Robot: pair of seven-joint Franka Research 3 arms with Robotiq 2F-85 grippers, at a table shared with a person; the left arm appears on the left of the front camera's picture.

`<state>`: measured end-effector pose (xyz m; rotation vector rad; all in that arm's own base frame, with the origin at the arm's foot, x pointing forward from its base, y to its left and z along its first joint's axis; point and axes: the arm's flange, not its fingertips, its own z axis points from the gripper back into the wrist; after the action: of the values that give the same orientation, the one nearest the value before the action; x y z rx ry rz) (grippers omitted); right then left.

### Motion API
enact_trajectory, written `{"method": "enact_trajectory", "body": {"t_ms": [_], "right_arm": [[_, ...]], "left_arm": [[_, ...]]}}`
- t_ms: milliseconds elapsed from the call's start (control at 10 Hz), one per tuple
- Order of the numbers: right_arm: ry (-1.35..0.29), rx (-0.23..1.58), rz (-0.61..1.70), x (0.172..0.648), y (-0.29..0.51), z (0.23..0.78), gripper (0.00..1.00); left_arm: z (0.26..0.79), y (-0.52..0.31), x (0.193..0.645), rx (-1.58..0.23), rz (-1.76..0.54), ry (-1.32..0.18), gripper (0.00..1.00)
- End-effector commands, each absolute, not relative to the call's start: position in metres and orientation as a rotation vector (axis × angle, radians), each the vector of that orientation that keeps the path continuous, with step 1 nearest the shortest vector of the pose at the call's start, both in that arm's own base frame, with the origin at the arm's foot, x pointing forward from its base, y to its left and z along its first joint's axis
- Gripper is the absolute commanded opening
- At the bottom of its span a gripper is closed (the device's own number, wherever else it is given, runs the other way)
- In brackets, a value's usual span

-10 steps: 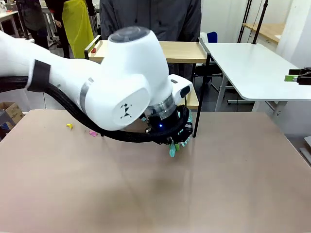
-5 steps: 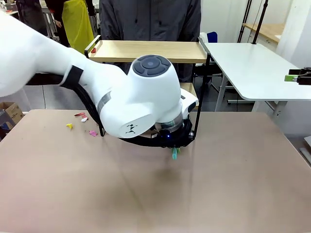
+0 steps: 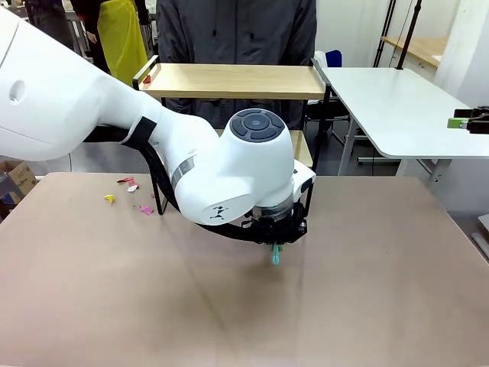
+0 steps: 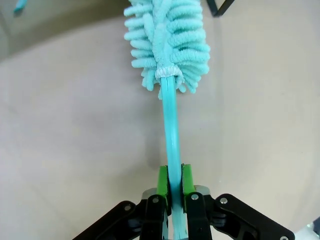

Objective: Clean the shelf.
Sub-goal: Clean the specific section of the Shelf indicated by the human with the Duster.

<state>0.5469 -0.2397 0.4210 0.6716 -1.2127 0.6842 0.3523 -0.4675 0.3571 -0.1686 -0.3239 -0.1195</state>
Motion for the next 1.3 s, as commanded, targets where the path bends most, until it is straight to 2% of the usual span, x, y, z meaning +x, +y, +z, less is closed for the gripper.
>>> {"method": "enact_trajectory", "body": {"t_ms": [0, 700, 1200], "right_arm": [[-1.211, 0.665, 0.689, 0.548, -0.238, 0.423, 1.00], [-1.211, 0.665, 0.689, 0.548, -0.238, 0.423, 1.00], [-1.211, 0.665, 0.689, 0.548, -0.238, 0.423, 1.00]], "left_arm": [[0.366, -0.465, 0.351, -0.193, -0.126, -0.348, 0.13], [0.343, -0.394, 0.364, -0.012, 0.028, -0.334, 0.13], [0.347, -0.317, 0.365, 0.208, 0.122, -0.342, 0.13]]}}
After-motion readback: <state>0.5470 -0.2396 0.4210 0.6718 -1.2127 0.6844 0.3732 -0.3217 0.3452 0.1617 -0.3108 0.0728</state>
